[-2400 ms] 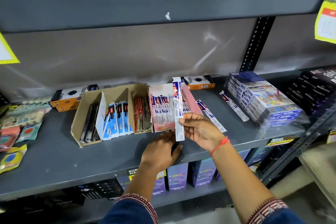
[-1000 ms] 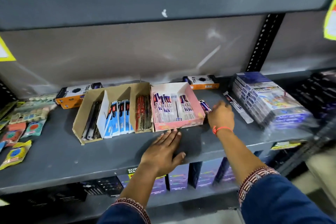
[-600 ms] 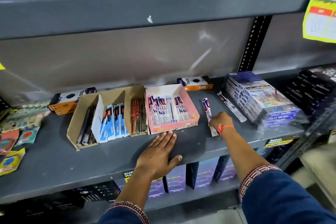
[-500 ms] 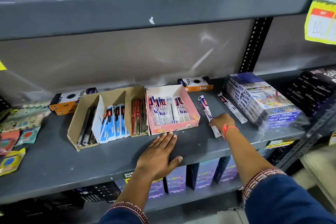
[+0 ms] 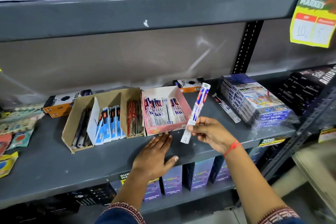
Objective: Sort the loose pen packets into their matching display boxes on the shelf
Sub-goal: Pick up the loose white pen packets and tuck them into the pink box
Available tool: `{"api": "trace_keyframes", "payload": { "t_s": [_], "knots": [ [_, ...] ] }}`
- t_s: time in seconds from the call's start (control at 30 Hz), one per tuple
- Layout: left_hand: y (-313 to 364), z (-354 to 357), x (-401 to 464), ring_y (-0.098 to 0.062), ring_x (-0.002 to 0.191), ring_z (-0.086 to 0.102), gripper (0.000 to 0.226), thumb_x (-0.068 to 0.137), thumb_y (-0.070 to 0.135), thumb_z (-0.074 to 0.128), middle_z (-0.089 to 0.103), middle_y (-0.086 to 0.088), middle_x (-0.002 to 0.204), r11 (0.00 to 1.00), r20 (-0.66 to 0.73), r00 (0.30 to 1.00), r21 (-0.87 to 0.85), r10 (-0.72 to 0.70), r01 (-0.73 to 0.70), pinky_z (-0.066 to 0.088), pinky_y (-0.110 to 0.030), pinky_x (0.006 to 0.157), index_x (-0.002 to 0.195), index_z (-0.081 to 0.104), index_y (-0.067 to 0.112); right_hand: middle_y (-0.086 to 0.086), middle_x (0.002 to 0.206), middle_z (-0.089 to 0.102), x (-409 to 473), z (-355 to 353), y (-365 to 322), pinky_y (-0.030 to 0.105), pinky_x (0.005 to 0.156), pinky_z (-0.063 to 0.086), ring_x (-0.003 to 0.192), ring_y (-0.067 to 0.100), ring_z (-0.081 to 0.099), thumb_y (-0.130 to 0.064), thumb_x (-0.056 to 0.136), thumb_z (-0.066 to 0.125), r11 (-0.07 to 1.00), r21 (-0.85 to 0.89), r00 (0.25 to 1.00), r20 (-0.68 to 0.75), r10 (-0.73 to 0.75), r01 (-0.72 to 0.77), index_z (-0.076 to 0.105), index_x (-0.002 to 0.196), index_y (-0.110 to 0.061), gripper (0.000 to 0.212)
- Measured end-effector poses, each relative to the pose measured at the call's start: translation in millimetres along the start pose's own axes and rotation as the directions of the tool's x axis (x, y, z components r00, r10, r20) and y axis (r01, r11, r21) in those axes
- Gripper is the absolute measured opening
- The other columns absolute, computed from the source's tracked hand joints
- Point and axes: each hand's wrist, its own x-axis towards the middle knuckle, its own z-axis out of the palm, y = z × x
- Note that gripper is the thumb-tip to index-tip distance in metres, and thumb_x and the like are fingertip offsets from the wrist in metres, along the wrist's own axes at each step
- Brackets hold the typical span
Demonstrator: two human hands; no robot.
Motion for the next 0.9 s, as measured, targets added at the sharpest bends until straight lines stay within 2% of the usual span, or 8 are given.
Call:
{"api": "trace_keyframes", "payload": {
  "t_s": [0.17, 0.33, 0.4, 0.5, 0.57, 0.63, 0.77, 0.9],
  "knots": [
    [-0.4, 2.4, 1.2, -0.015, 0.143, 0.002, 0.094, 0.07, 0.07, -0.003, 0.004, 0.001, 0.158, 1.0, 0.001, 1.0, -0.002, -0.016, 0.016, 0.003, -0.029, 0.114, 0.149, 0.004, 0.019, -0.006, 0.059, 0.061, -11.4, 13.5, 5.6, 0.009, 0.039, 0.03, 0.041, -0.001, 0.043, 0.002, 0.078, 0.067, 0.997, -0.065, 0.997, 0.06, -0.048, 0.052, 0.066, 0.072, -0.011, 0.014],
    [-0.9, 3.1, 1.1, -0.017, 0.143, 0.005, 0.079, 0.087, 0.066, 0.017, 0.005, 0.0, 0.158, 1.0, -0.004, 1.0, 0.008, -0.02, 0.02, 0.007, -0.031, 0.116, 0.149, 0.005, 0.019, -0.011, 0.045, 0.06, -14.3, 16.0, 4.9, 0.008, 0.036, 0.027, 0.035, -0.001, 0.036, 0.004, 0.08, 0.064, 0.993, -0.049, 0.994, 0.035, -0.105, 0.107, 0.065, 0.07, -0.007, 0.014],
    [-0.9, 2.7, 0.5, -0.017, 0.143, 0.005, 0.072, 0.093, 0.059, 0.026, 0.006, -0.001, 0.157, 1.0, -0.021, 1.0, 0.003, -0.014, 0.014, 0.006, -0.031, 0.116, 0.149, 0.006, 0.018, -0.01, 0.048, 0.06, -14.5, 15.5, 4.4, 0.008, 0.035, 0.026, 0.034, -0.001, 0.034, 0.003, 0.081, 0.064, 0.989, -0.066, 0.991, 0.026, -0.13, 0.132, 0.066, 0.076, 0.004, 0.005],
    [0.1, 0.6, -0.6, -0.016, 0.143, 0.005, 0.071, 0.094, 0.057, 0.028, 0.006, -0.001, 0.157, 1.0, -0.041, 0.999, 0.016, 0.001, 0.0, 0.004, -0.029, 0.115, 0.149, 0.007, 0.017, 0.011, 0.071, 0.054, -13.8, 16.3, 4.0, 0.008, 0.035, 0.026, 0.036, 0.0, 0.031, 0.001, 0.081, 0.064, 0.979, -0.117, 0.986, 0.01, -0.164, 0.164, 0.058, 0.093, 0.026, 0.028],
    [0.3, -0.4, -1.2, -0.016, 0.143, 0.004, 0.072, 0.094, 0.058, 0.028, 0.006, -0.001, 0.157, 1.0, -0.042, 0.999, 0.01, 0.003, -0.002, 0.003, -0.029, 0.114, 0.149, 0.006, 0.017, 0.014, 0.079, 0.051, -12.9, 18.5, 2.1, 0.009, 0.036, 0.026, 0.038, 0.0, 0.031, -0.002, 0.081, 0.065, 0.968, -0.16, 0.981, 0.008, -0.193, 0.192, 0.058, 0.094, 0.026, 0.032],
    [-0.2, -0.4, -1.2, -0.016, 0.143, 0.004, 0.072, 0.094, 0.058, 0.028, 0.006, -0.001, 0.158, 1.0, -0.044, 0.999, 0.007, 0.004, -0.003, 0.003, -0.028, 0.114, 0.149, 0.006, 0.018, 0.012, 0.072, 0.057, -10.6, 20.2, 0.1, 0.01, 0.037, 0.027, 0.041, 0.003, 0.032, -0.005, 0.081, 0.067, 0.963, -0.195, 0.983, 0.02, -0.184, 0.184, 0.064, 0.081, 0.017, 0.022],
    [-1.1, 0.7, -0.3, -0.015, 0.143, 0.005, 0.073, 0.094, 0.059, 0.028, 0.008, -0.001, 0.157, 1.0, -0.053, 0.999, 0.004, 0.009, -0.008, 0.003, -0.028, 0.114, 0.149, 0.007, 0.017, -0.012, 0.055, 0.068, -8.2, 22.8, -7.0, 0.009, 0.037, 0.028, 0.037, 0.0, 0.034, -0.002, 0.081, 0.066, 0.962, -0.216, 0.985, 0.068, -0.157, 0.168, 0.065, 0.066, -0.006, 0.016],
    [-2.2, 2.2, 0.3, -0.016, 0.143, 0.006, 0.074, 0.093, 0.06, 0.028, 0.01, -0.002, 0.157, 1.0, -0.048, 0.999, -0.005, 0.009, -0.01, 0.006, -0.03, 0.116, 0.149, 0.008, 0.016, 0.001, 0.06, 0.06, -4.6, 26.1, -9.2, 0.01, 0.037, 0.027, 0.036, 0.0, 0.033, -0.002, 0.08, 0.066, 0.957, -0.24, 0.986, 0.079, -0.148, 0.163, 0.063, 0.081, 0.015, 0.016]
  ]
}}
